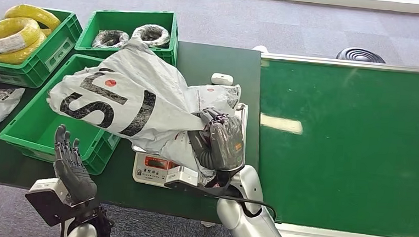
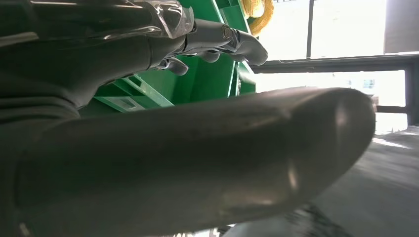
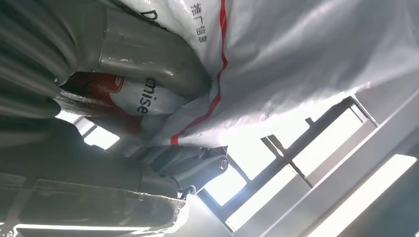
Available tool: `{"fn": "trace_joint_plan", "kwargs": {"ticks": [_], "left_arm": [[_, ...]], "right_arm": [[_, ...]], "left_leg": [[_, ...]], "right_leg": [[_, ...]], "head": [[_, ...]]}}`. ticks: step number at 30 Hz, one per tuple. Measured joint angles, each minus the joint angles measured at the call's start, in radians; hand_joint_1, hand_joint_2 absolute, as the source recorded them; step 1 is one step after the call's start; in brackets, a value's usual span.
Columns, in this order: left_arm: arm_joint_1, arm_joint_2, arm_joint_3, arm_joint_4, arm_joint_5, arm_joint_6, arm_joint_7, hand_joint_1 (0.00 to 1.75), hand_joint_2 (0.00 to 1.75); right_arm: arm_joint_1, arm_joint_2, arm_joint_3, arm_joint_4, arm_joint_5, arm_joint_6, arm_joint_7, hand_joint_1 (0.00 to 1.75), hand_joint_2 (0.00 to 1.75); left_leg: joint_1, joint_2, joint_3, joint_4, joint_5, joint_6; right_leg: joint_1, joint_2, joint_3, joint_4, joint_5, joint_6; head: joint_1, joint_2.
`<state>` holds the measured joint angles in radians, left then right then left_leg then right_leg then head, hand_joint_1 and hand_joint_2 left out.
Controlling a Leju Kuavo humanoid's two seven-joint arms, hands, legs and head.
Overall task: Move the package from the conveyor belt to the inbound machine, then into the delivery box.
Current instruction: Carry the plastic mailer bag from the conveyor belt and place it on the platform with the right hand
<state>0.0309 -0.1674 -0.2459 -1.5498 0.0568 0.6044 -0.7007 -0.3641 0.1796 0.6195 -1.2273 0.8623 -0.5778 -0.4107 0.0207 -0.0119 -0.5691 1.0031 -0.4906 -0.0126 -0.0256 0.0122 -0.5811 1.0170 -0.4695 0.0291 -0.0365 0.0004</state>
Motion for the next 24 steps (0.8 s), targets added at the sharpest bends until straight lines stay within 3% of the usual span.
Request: {"fn": "trace_joint_plan", "kwargs": {"ticks": [4, 10, 20, 24], "left_arm": [[0.0, 0.001, 0.002, 0.0, 0.0, 0.003, 0.0, 0.0, 0.0], [0.003, 0.001, 0.003, -0.001, 0.0, 0.006, 0.0, 0.0, 0.0], [0.004, 0.003, 0.001, -0.002, 0.001, 0.005, 0.0, 0.0, 0.0], [0.003, 0.009, -0.013, 0.009, 0.01, 0.021, 0.0, 0.0, 0.0]], "right_arm": [[0.015, 0.006, -0.002, 0.021, 0.008, -0.015, 0.001, 1.51, 1.75], [0.023, 0.016, -0.048, 0.033, 0.113, -0.103, 0.094, 1.57, 1.75], [0.049, 0.02, -0.128, 0.036, 0.18, -0.111, 0.123, 1.59, 1.75], [0.085, 0.038, -0.196, 0.027, 0.229, -0.111, 0.173, 1.64, 1.75]], "left_leg": [[0.0, 0.0, 0.0, 0.0, 0.0, 0.0], [0.0, 0.0, 0.0, 0.0, 0.0, 0.0], [0.0, 0.0, 0.0, 0.0, 0.0, 0.0], [0.0, 0.0, 0.0, 0.0, 0.0, 0.0]], "right_leg": [[0.0, 0.0, 0.0, 0.0, 0.0, 0.0], [0.0, 0.0, 0.0, 0.0, 0.0, 0.0], [0.0, 0.0, 0.0, 0.0, 0.0, 0.0], [0.0, 0.0, 0.0, 0.0, 0.0, 0.0]], "head": [[0.0, 0.0], [0.0, 0.0], [0.0, 0.0], [0.0, 0.0]]}}
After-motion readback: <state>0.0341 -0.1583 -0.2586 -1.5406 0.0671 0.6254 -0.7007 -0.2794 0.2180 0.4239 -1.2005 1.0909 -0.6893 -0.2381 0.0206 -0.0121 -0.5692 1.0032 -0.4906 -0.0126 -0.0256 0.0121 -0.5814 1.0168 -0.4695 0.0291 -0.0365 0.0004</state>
